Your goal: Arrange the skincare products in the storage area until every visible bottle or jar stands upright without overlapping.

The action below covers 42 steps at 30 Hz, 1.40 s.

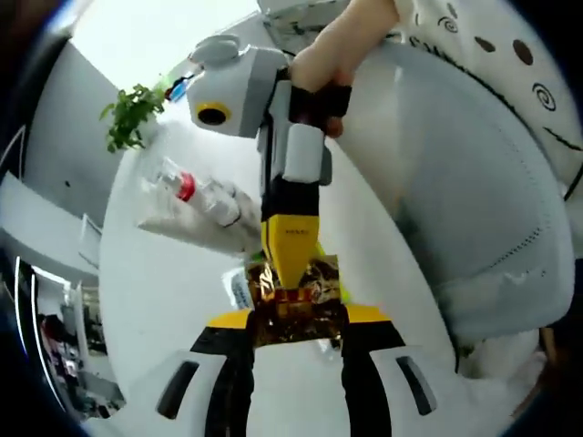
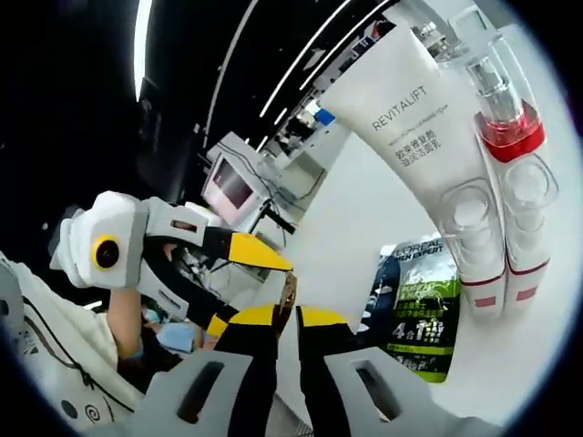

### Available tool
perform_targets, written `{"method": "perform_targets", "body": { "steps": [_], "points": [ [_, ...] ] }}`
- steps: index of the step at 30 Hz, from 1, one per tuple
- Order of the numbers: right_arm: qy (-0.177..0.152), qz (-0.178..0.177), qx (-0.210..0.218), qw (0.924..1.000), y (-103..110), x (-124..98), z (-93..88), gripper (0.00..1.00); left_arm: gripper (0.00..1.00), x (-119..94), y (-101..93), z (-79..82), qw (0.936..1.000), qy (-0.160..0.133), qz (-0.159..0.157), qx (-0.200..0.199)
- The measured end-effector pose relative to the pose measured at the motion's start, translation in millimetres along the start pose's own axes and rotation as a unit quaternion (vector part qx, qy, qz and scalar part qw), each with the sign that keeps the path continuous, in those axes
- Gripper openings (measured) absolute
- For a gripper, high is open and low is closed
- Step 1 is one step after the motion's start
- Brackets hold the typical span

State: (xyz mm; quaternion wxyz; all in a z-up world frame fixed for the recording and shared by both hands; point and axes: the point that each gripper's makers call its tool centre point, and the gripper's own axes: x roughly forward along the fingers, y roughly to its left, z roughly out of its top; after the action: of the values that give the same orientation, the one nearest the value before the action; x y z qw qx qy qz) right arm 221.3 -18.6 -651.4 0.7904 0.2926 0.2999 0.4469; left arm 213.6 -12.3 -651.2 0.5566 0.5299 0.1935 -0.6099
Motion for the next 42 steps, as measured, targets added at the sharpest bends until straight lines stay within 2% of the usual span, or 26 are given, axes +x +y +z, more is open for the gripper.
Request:
{"method": "perform_targets", "body": {
  "steps": [8, 10, 20, 30, 37, 42],
  "points": [
    [-0.007, 0.012, 0.026, 0.9996, 2, -2, 1.6, 0.05, 0.32, -2, -0.3, 4.3, 0.9997, 0.005, 0.014, 0.020],
    [-0.009, 0.016, 0.032, 0.9993, 3, -2, 2.0, 0.05, 0.31, -3, -0.9, 4.5, 0.9998, 0.005, 0.013, 0.012],
    [-0.011, 0.031, 0.060, 0.9977, 6, -4, 1.9, 0.01, 0.32, -4, -1.1, 5.7, 0.9996, 0.001, 0.019, 0.021],
    [-0.013, 0.033, 0.056, 0.9978, 8, -4, 3.9, 0.01, 0.36, -6, 0.6, 2.3, 0.9990, 0.006, 0.022, 0.039],
    [-0.017, 0.031, 0.051, 0.9980, 6, -6, 6.3, 0.01, 0.41, -11, 2.6, -1.1, 0.9996, 0.003, 0.024, 0.016],
    [-0.005, 0.021, 0.013, 0.9997, 6, -6, 2.6, 0.01, 0.40, -17, 7.8, -3.5, 0.9992, -0.014, 0.035, -0.012]
  ]
}}
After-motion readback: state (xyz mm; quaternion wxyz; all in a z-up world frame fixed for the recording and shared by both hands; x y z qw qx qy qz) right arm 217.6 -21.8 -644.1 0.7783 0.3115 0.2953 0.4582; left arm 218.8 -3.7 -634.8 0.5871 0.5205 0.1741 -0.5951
